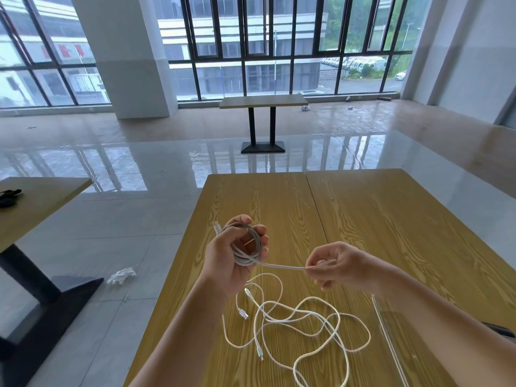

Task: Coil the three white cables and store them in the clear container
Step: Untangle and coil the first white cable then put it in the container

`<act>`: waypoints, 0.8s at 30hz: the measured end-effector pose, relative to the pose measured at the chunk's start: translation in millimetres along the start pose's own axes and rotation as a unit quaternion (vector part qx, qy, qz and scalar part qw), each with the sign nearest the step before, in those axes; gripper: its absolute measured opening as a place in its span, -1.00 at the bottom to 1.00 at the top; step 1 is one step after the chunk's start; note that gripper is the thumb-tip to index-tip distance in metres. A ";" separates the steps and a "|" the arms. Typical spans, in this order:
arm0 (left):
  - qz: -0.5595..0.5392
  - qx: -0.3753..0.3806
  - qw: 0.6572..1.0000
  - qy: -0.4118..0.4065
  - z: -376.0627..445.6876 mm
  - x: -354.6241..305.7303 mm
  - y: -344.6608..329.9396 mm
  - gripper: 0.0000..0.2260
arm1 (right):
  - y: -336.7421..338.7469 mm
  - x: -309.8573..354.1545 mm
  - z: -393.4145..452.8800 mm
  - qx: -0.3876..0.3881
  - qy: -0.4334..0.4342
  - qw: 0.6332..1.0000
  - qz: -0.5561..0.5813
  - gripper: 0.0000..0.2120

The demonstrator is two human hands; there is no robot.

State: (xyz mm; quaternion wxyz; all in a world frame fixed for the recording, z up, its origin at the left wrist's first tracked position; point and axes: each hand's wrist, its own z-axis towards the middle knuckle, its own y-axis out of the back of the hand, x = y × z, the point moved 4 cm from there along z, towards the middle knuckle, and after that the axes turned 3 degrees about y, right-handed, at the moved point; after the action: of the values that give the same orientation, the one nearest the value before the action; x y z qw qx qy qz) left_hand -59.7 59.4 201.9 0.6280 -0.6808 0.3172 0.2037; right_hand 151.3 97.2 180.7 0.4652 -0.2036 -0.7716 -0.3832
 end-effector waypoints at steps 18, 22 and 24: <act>0.141 -0.042 0.989 -0.003 9.4 28.9 -4.2 -0.71 | -8.3 8.6 1.9 -0.312 0.024 0.901 0.301 -0.70; 0.148 -0.082 0.986 -0.007 7.9 30.1 -1.9 -0.70 | -12.1 23.3 -1.0 -0.259 0.054 0.940 0.215 -0.82; 0.140 -0.074 0.987 -0.005 6.5 29.2 -3.6 -0.68 | -14.8 30.8 -3.1 -0.212 0.066 0.956 0.190 -0.81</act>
State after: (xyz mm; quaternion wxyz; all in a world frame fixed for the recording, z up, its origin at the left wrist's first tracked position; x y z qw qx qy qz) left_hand -35.6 60.7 183.9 0.5431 -0.6732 0.3903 0.3155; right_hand 128.2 84.2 202.5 0.5257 -0.4146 -0.5871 -0.4550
